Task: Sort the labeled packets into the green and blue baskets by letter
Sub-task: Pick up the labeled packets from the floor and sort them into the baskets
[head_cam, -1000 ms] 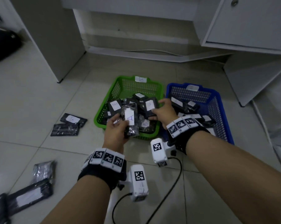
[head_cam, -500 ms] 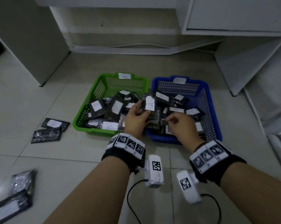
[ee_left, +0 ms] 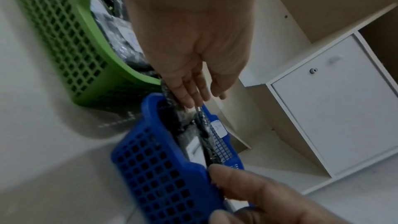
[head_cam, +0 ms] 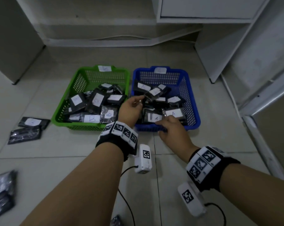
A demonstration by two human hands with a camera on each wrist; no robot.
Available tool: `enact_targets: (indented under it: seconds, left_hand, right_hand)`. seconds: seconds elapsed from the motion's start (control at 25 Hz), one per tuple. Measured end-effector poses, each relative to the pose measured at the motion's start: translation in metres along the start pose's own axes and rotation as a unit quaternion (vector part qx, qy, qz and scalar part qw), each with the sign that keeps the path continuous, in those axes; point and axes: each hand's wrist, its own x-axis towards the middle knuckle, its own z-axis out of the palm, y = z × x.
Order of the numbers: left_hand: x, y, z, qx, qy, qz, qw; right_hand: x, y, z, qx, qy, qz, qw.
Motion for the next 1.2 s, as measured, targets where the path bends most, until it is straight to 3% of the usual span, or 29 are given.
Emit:
enact_targets:
  seconds: [0.16,0.36,0.48,0.6,0.68,0.76,0.92,1.04,1.12,1.2]
  left_hand:
    - [-0.048,-0.024,-0.041,-0.011,0.001,-0.002,1.000]
    - [-0.134,-0.081,-0.107,0.068,0.025,-0.079,0.994]
    - [-0.184,-0.112,-0.142,0.094,0.024,-0.128,0.987]
    - [-0.219,-0.126,-0.168,0.104,0.041,-0.161,0.981]
    - [-0.233,-0.127,-0.184,0.122,0.061,-0.175,0.975]
    - [-0.242,-0.125,-0.200,0.133,0.085,-0.184,0.970]
    - [-0.246,-0.117,-0.249,0.170,0.179,-0.182,0.952]
    - [-0.239,-0.121,-0.295,0.335,0.262,-0.123,0.897]
    - [-0.233,-0.132,-0.330,0.414,0.268,-0.120,0.861]
    - [-0.228,-0.146,-0.359,0.484,0.224,-0.147,0.833]
  right_hand:
    - [-0.028,-0.010,0.019,0.020,-0.020,-0.026,0.999]
    - [-0.083,-0.038,0.072,0.025,-0.167,-0.069,0.983]
    - [-0.118,-0.067,0.096,0.023,-0.320,-0.134,0.938]
    - [-0.143,-0.089,0.113,-0.078,-0.463,-0.221,0.855]
    - [-0.147,-0.100,0.122,-0.145,-0.469,-0.275,0.827]
    - [-0.140,-0.111,0.132,-0.146,-0.455,-0.300,0.826]
    - [-0.099,-0.152,0.159,-0.047,-0.460,-0.181,0.868]
    - [-0.066,-0.187,0.184,0.039,-0.448,-0.100,0.888]
    - [-0.050,-0.207,0.199,0.088,-0.425,-0.049,0.899]
    - [-0.039,-0.222,0.209,0.170,-0.418,0.019,0.892]
